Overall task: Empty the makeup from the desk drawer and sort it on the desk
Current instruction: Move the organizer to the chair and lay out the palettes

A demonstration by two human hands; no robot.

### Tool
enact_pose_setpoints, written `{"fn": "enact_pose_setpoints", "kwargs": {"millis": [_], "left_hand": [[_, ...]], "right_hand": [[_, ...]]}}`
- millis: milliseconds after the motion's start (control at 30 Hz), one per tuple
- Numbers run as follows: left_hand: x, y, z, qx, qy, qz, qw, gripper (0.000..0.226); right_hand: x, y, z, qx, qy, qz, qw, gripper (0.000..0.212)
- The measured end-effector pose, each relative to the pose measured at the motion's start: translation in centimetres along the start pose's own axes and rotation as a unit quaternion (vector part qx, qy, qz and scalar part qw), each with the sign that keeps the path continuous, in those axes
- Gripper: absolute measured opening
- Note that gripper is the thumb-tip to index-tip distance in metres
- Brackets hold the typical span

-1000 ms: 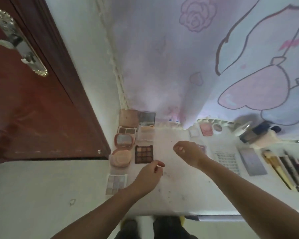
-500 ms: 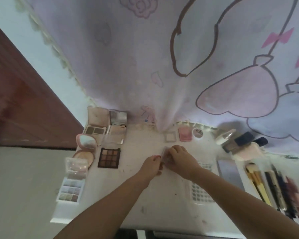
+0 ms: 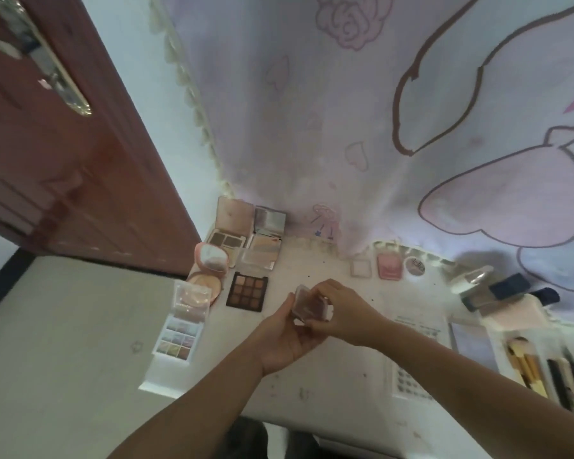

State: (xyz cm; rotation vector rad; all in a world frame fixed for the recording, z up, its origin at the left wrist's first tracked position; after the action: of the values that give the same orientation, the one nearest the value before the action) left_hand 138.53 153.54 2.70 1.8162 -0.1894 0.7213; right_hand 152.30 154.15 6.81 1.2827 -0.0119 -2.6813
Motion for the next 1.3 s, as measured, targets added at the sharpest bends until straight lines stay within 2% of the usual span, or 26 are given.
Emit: {"fn": "enact_pose_setpoints", "kwargs": {"millis": [167, 267, 433, 633, 833, 1033, 1200, 1300], "left_hand": [[-4.8, 3.2, -1.7, 0.012, 0.001, 0.000, 1.000, 0.050], [-7.0, 4.6, -2.4, -0.002, 0.042, -0.008, 0.999, 0.049], [-10.5, 6.1, -2.1, -0.038, 0.074, -0.054, 0.995, 0.048], [-13.6, 6.5, -1.8, -0.017, 0.132, -0.184, 0.974, 0.028], [-13.2, 7.0, -2.7, -0.011, 0.123, -0.219, 0.968, 0.029], [-12.5, 6.8, -2.9, -0.009, 0.111, -0.231, 0.967, 0.031], [-8.9, 6.6, -1.1, -0.047, 0.031, -0.209, 0.976, 0.013], [-5.0, 4.6, -0.5, -0.052, -0.020, -0.183, 0.981, 0.014]], "right_hand": [[2.1, -1.5, 3.6, 0.034, -0.094, 0.060, 0.993, 0.025], [3.4, -2.7, 4.9, 0.066, -0.123, 0.099, 0.985, 0.018], [4.8, -4.5, 5.7, 0.133, -0.128, 0.057, 0.981, 0.019], [7.8, -5.8, 7.1, 0.114, -0.052, 0.035, 0.992, 0.022], [9.0, -6.9, 7.7, 0.042, 0.068, 0.037, 0.996, 0.029], [8.7, -7.1, 6.8, 0.038, 0.068, 0.039, 0.996, 0.029], [6.0, -6.3, 4.3, 0.051, 0.060, 0.030, 0.996, 0.030], [3.2, -5.2, 1.3, 0.084, 0.050, 0.011, 0.995, 0.029]]}}
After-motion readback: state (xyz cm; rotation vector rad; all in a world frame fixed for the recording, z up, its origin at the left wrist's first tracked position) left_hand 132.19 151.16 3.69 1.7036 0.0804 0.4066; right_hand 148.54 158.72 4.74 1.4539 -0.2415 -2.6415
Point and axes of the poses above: each hand's wrist, its own y-axis away from the middle knuckle, its own x-axis out of the palm, z = x × y, the point moved 3 cm from there along -y, towards the middle knuckle, and after that the axes turned 11 degrees about -z, right-handed, at the moved point
